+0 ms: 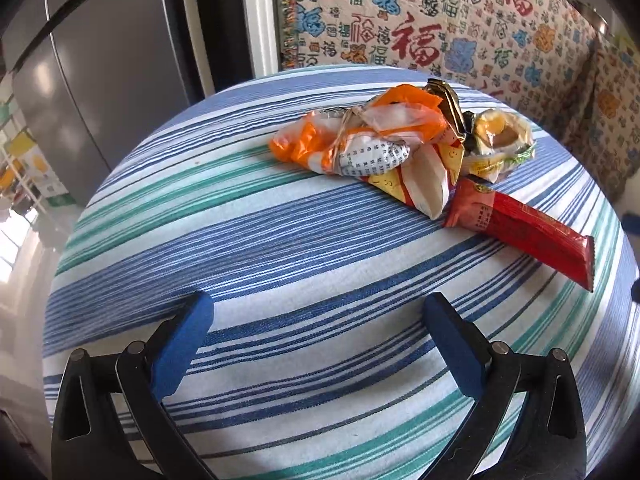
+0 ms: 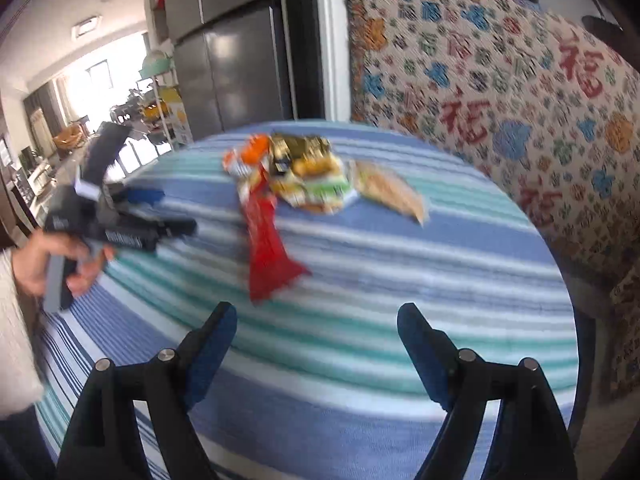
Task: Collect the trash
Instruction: 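Reach the right tool toward the red snack bar while the left tool approaches the orange-white bag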
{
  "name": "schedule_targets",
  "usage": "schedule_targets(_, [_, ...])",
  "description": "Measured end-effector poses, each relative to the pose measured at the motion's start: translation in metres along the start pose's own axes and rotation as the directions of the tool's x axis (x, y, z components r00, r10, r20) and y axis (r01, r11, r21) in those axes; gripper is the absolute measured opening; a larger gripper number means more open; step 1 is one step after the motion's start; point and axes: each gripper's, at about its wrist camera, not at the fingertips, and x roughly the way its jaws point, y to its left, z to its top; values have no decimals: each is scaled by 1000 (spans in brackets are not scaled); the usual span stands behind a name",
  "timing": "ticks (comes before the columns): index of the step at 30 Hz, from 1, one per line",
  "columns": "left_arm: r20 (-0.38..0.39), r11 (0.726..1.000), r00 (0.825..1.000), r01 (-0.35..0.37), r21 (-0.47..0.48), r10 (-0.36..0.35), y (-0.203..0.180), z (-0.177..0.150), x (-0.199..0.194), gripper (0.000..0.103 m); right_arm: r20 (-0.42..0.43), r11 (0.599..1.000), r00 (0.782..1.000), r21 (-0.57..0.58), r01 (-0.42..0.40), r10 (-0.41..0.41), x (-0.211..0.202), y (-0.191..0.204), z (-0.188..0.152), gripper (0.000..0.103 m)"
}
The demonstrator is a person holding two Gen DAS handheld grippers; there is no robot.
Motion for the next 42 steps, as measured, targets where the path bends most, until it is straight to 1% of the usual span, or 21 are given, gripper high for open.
schedule_targets(3, [0, 1000, 1000, 1, -1, -1, 0, 1, 1, 103, -17, 998, 1000, -55, -8, 7, 21, 14, 22, 85])
schedule_targets(6, [-1, 1000, 1000, 2, -1, -2, 1, 1, 1, 103, -77, 996, 997, -83, -26, 20, 56, 29, 36, 84])
schedule_targets(8, [-1, 1000, 1000, 3, -2, -3, 0, 2, 1, 103, -123, 994, 992, -109, -20, 7, 77, 37, 39, 82])
schedule_targets(9, [-1, 1000, 1000, 3, -2, -3, 0, 2, 1, 103, -138, 992, 990, -122, -7, -10, 85, 40, 38, 71])
schedule_targets(10, [-1, 1000, 1000, 3, -3, -3, 0, 2, 1, 103, -154, 992, 988, -128, -1, -19, 93, 43, 37, 35])
schedule_targets(11, [-1, 1000, 1000, 3, -2, -3, -1, 2, 1, 103, -160, 992, 987, -124, 7, -27, 95, 42, 36, 18])
schedule_targets(12, [-1, 1000, 1000, 3, -3, -3, 0, 2, 1, 103, -150, 994, 988, -103, 19, -34, 93, 40, 34, 20])
schedule_targets(15, [-1, 1000, 1000, 3, -3, -3, -1, 2, 2, 103, -135, 997, 989, -59, 54, -61, 74, 30, 21, 20])
schedule_targets(18, [-2, 1000, 1000, 6, -1, -6, 0, 3, 2, 103, -152, 993, 981, -20, 121, -122, 49, 15, -8, 20])
schedule_targets(21, [-2, 999, 1000, 24, 27, -24, 2, 8, 5, 103, -136, 987, 978, 19, 160, -156, 32, 7, -27, 25])
schedule_targets(22, [-2, 999, 999, 33, 39, -33, 3, 11, 8, 103, -129, 985, 979, 42, 165, -158, 28, 5, -31, 46])
schedule_targets(23, [-3, 998, 999, 42, 54, -42, 4, 14, 10, 103, -127, 986, 981, 55, 156, -148, 28, 5, -32, 62])
schedule_targets(24, [-4, 996, 998, 56, 74, -56, 5, 17, 12, 103, -128, 988, 982, 58, 145, -137, 28, 5, -35, 84])
schedule_targets(25, [-4, 992, 997, 71, 102, -71, 6, 21, 15, 103, -130, 990, 984, 54, 128, -120, 28, 5, -41, 86])
schedule_targets(26, [-4, 987, 996, 87, 138, -87, 7, 24, 17, 103, -115, 991, 986, 47, 125, -119, 26, 6, -44, 86])
schedule_targets(28, [-8, 976, 992, 121, 181, -122, 8, 30, 21, 103, -115, 992, 987, 47, 114, -108, 27, 3, -46, 86])
schedule_targets(32, [33, 960, 993, 97, 261, -110, 8, 47, 22, 102, -116, 992, 987, 49, 119, -113, 29, 1, -47, 87])
schedule_targets(34, [47, 944, 988, 129, 303, -150, 6, 59, 20, 102, -115, 992, 987, 53, 118, -111, 28, 2, -49, 88])
schedule_targets(37, [50, 918, 982, 150, 368, -181, 0, 79, 24, 102, -114, 991, 987, 52, 120, -113, 29, 1, -48, 89])
schedule_targets(39, [26, 900, 978, 180, 397, -207, -4, 89, 34, 102, -113, 991, 987, 54, 120, -114, 26, 4, -50, 89])
schedule_targets(42, [-39, 878, 955, 286, 383, -294, -6, 97, 51, 102, -113, 991, 987, 54, 120, -113, 26, 4, -50, 89])
